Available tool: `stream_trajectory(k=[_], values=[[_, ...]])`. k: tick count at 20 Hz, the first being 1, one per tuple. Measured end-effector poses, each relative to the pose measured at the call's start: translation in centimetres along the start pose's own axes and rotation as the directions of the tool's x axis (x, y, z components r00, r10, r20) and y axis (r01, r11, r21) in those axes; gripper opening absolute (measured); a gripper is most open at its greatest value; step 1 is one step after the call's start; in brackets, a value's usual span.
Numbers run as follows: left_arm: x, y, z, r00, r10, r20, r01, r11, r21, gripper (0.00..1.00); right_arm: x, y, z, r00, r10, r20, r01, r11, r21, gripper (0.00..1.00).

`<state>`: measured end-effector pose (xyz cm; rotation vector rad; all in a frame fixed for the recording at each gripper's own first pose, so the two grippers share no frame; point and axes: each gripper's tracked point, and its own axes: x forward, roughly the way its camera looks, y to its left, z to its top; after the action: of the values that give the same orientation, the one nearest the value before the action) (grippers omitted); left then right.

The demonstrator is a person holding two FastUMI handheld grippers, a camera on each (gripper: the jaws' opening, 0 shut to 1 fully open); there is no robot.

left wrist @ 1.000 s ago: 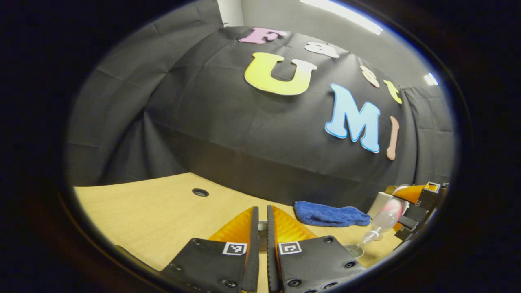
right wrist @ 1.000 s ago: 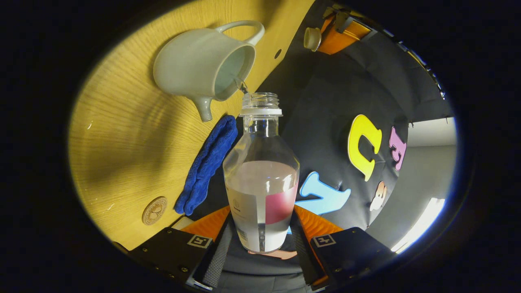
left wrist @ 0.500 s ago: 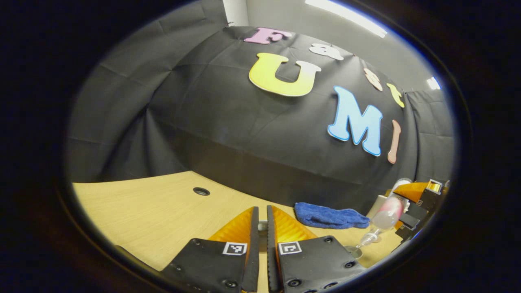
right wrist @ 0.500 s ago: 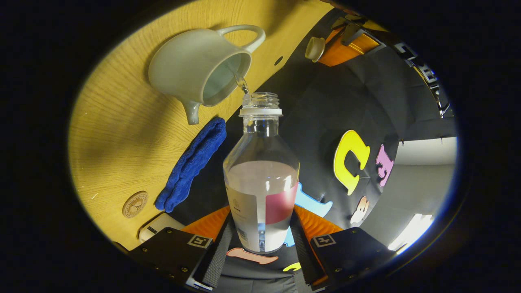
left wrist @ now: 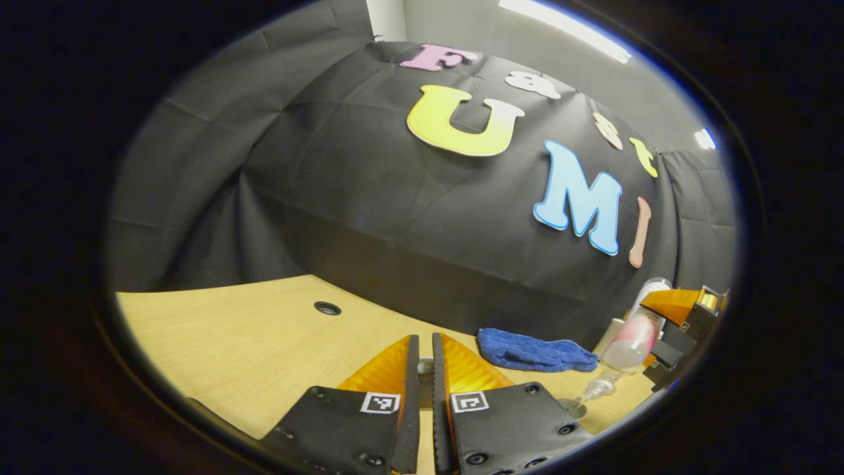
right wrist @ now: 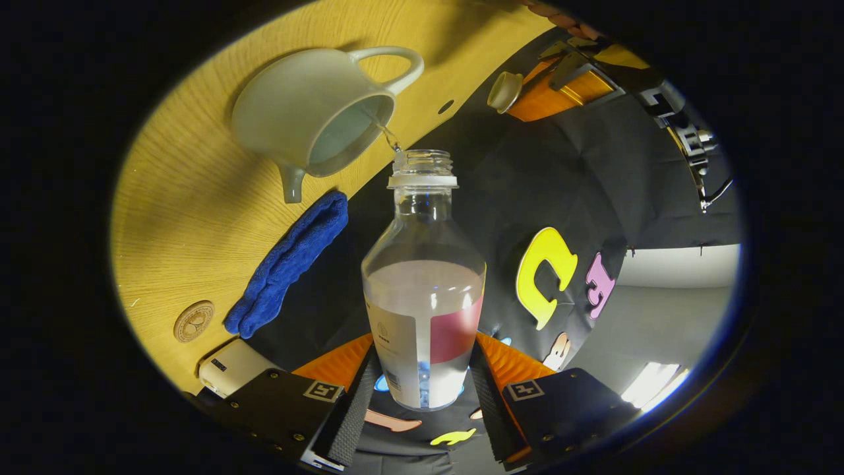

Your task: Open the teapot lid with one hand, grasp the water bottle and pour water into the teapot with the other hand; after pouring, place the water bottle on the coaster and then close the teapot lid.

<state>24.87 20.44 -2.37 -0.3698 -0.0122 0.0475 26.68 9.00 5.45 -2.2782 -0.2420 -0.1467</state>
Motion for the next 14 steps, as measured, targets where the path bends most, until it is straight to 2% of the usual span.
stream_trajectory(k=[5, 6, 7, 10, 12, 14], values=[[0.0, 0.0, -0.1, 1.000, 0.000, 0.001, 0.000, 1.000, 0.000, 0.18, 0.1, 0.0, -0.1, 1.000, 0.000, -0.003, 0.000, 1.000, -0.012, 0.75], [0.0, 0.1, 0.0, 1.000, 0.001, 0.000, -0.001, 1.000, 0.001, 0.14, 0.2, 0.4, -0.1, 1.000, 0.016, -0.002, -0.016, 1.000, 0.012, 0.75], [0.0, 0.0, -0.2, 1.000, 0.002, -0.001, -0.002, 1.000, 0.002, 0.17, 0.2, 1.1, -0.1, 0.999, 0.044, -0.002, -0.044, 0.998, 0.054, 0.75], [0.0, 0.1, -0.2, 1.000, 0.002, -0.005, -0.002, 1.000, 0.004, 0.18, -0.2, 3.8, -0.4, 0.992, 0.123, -0.008, -0.119, 0.976, 0.181, 0.75], [0.0, 0.0, -0.3, 1.000, -0.003, -0.007, 0.003, 1.000, 0.005, 0.18, -0.3, 6.2, -0.2, 0.978, 0.210, 0.005, -0.201, 0.929, 0.310, 0.75], [0.0, 0.1, -0.3, 1.000, -0.002, -0.012, 0.002, 1.000, 0.010, 0.18, -0.9, 7.9, 0.2, 0.959, 0.281, 0.028, -0.264, 0.858, 0.440, 0.75]])
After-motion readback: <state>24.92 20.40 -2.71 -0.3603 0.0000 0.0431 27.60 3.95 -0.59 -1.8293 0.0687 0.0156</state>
